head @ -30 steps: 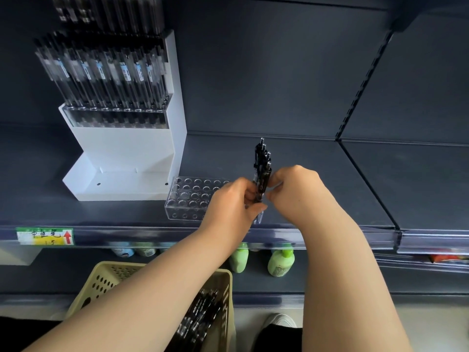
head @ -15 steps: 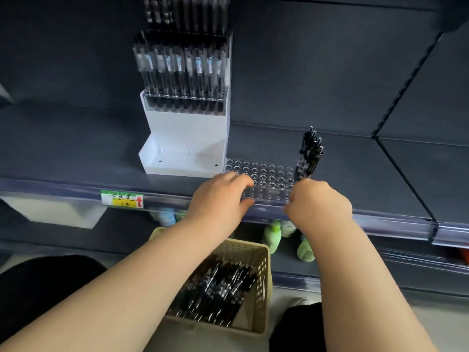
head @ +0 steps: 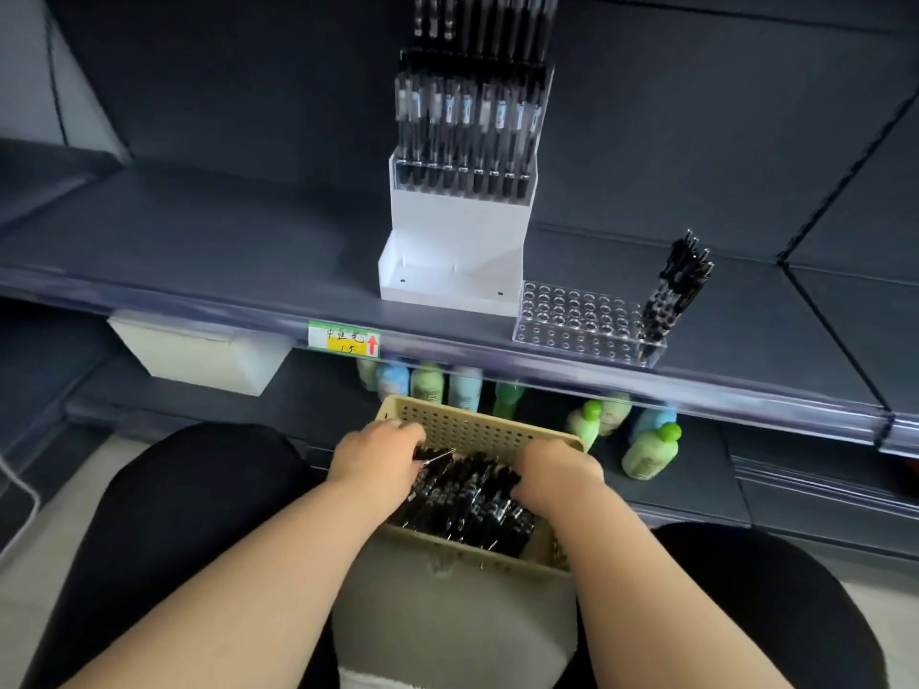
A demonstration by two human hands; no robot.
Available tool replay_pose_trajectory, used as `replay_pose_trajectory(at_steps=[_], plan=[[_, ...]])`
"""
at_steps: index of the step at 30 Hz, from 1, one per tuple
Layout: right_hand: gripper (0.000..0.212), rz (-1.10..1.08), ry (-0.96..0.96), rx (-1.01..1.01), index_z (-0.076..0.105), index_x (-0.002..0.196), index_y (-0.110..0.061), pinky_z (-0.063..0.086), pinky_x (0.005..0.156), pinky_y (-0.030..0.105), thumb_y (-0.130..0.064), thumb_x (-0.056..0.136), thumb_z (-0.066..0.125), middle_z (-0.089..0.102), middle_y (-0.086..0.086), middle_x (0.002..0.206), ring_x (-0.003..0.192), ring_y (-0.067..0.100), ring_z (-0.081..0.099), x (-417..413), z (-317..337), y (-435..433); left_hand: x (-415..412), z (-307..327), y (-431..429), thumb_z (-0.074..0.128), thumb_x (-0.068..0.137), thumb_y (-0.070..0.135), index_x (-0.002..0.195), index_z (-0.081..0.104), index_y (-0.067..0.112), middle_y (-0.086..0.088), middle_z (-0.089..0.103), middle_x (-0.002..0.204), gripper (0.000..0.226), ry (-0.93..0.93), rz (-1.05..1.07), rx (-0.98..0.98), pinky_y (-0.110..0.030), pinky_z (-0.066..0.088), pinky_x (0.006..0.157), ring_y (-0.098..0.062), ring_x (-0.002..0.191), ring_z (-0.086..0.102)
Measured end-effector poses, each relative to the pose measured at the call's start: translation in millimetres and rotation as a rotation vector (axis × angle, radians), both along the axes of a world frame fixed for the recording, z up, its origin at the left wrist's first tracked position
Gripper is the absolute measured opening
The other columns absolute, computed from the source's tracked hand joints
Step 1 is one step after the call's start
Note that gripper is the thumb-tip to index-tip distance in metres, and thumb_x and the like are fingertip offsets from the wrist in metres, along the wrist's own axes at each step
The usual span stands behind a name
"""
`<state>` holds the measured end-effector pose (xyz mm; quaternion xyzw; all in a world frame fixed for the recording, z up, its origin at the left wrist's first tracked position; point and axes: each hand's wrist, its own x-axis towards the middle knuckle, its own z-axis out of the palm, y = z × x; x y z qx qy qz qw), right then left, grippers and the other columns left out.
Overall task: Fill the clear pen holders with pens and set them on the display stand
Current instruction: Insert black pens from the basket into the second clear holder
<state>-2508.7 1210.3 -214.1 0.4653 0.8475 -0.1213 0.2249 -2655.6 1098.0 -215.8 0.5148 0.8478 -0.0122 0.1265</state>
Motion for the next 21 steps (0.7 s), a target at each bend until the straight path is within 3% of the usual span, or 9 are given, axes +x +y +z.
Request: replay_pose_trajectory(at_steps=[6, 12, 17, 21], plan=[[0.036, -0.109, 0.043, -0.153, 0.054, 0.123, -0.013, 0.046, 0.088, 0.036, -0.01, 0.087, 0.049, 0.059, 0.006, 0.123, 0.112, 0.027, 0.057, -15, -40, -27, 0, -35, 14, 0.049, 0.094, 0.024, 0.122, 0.051, 0.031, 0.004, 0.055, 0.123, 0.029, -0.083, -0.012, -0.097, -0.032, 0.045, 0.08, -0.022, 0.108, 0.055], [0.031, -0.243, 0.067, -0.179, 0.055, 0.12, -0.012, 0.046, 0.087, 0.034, -0.007, 0.09, 0.048, 0.059, 0.005, 0.121, 0.112, 0.025, 0.056, -32, -71, -27, 16, -75, 35, 0.05, 0.088, 0.011, 0.118, 0.056, 0.025, -0.002, 0.054, 0.122, 0.034, -0.139, -0.016, -0.23, -0.036, 0.047, 0.085, -0.027, 0.11, 0.056], [0.026, -0.471, 0.193, -0.245, 0.062, 0.111, -0.013, 0.047, 0.088, 0.033, -0.01, 0.09, 0.047, 0.063, 0.007, 0.114, 0.106, 0.027, 0.059, -34, -95, -8, 28, -107, 49, 0.051, 0.091, 0.021, 0.11, 0.061, 0.02, -0.005, 0.062, 0.114, 0.021, -0.336, 0.136, -0.224, -0.036, 0.049, 0.085, -0.027, 0.104, 0.059], [0.027, -0.611, 0.285, -0.338, 0.066, 0.107, -0.006, 0.046, 0.083, 0.028, -0.021, 0.093, 0.049, 0.066, 0.012, 0.111, 0.104, 0.028, 0.06, -41, -115, 2, 26, -116, 60, 0.052, 0.09, 0.039, 0.11, 0.061, 0.02, -0.003, 0.063, 0.112, 0.029, -0.392, 0.199, -0.2, -0.034, 0.049, 0.087, -0.026, 0.106, 0.06]])
